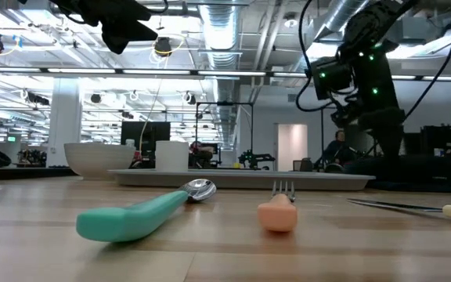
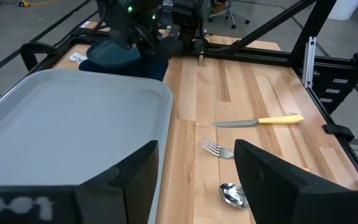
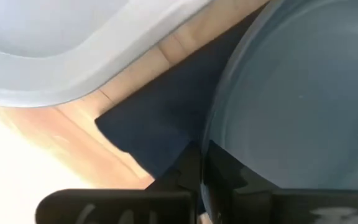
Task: Set up tray
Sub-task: Put the green plate on the gray serving tray to the bottom right of the white mug
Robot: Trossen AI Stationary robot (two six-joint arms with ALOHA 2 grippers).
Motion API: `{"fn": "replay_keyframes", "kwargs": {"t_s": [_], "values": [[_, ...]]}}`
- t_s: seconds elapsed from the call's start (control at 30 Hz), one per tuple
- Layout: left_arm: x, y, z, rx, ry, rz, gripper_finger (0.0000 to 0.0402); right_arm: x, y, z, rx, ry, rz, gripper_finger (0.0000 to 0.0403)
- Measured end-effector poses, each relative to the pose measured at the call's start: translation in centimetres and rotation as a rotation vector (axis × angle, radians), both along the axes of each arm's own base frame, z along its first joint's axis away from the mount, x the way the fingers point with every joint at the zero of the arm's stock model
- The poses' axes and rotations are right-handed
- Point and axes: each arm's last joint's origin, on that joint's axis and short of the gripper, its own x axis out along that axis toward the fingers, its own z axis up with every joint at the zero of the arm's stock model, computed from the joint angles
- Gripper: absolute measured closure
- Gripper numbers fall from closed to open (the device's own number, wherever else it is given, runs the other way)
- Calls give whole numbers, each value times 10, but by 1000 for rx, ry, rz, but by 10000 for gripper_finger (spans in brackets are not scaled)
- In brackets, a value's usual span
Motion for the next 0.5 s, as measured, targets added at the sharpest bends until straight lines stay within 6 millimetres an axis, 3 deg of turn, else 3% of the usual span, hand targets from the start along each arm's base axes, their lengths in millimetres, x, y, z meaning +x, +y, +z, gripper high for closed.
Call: {"fn": "replay_keyframes", "kwargs": {"t_s": [0.5], "values": [[0, 0, 0, 1, 0, 0, 203, 37, 7, 63, -84, -145, 78, 402]]}}
